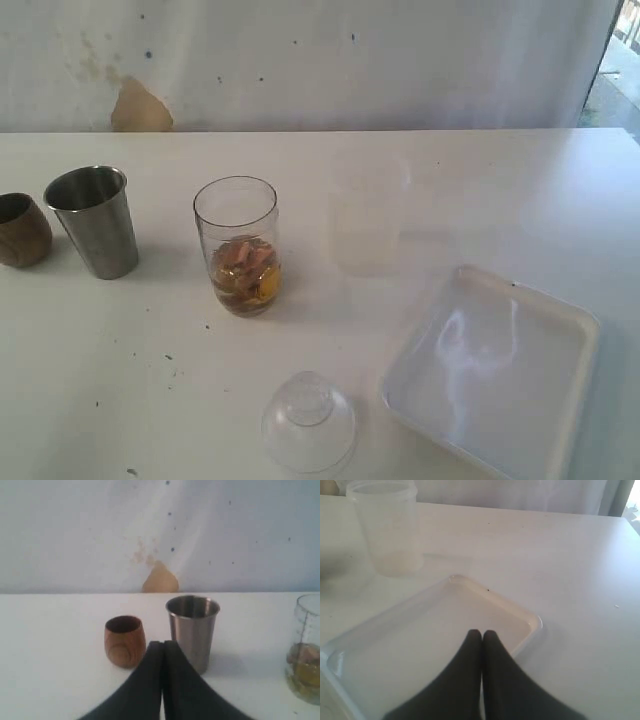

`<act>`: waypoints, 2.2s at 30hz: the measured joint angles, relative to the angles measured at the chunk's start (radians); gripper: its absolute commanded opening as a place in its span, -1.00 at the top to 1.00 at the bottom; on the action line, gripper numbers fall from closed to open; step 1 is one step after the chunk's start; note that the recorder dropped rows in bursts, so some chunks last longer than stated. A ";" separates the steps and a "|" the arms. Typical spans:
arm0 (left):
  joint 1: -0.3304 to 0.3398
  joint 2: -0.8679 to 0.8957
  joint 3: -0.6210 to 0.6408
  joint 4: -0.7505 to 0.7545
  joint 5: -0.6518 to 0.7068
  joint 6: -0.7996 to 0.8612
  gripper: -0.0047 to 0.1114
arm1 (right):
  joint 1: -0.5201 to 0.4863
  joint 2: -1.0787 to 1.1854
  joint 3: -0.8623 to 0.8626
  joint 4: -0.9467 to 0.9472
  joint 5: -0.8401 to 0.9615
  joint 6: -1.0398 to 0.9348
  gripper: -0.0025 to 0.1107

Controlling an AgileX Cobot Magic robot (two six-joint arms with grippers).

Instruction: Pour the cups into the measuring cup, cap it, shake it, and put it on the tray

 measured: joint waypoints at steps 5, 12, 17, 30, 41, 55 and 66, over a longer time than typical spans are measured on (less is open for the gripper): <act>0.023 0.000 0.079 0.002 0.012 -0.005 0.92 | 0.000 0.000 0.000 0.000 0.000 0.000 0.96; 0.026 0.000 0.084 0.002 0.009 0.024 0.92 | 0.000 0.000 0.000 0.000 -0.002 0.000 0.96; 0.026 0.000 0.084 0.002 0.005 0.028 0.92 | 0.000 0.000 0.000 0.000 -0.002 0.000 0.96; 0.026 0.000 0.084 0.002 0.003 0.032 0.92 | 0.000 0.000 0.000 0.000 -0.002 0.000 0.96; 0.026 0.000 0.084 0.002 0.003 0.034 0.92 | 0.000 0.000 0.000 -0.038 -0.083 -0.055 0.96; 0.026 0.000 0.084 0.002 0.003 0.036 0.92 | 0.000 0.068 -0.171 -0.060 -0.633 0.236 0.96; 0.026 0.000 0.084 0.002 0.003 0.036 0.92 | 0.000 0.655 -0.772 0.242 0.260 -0.227 0.24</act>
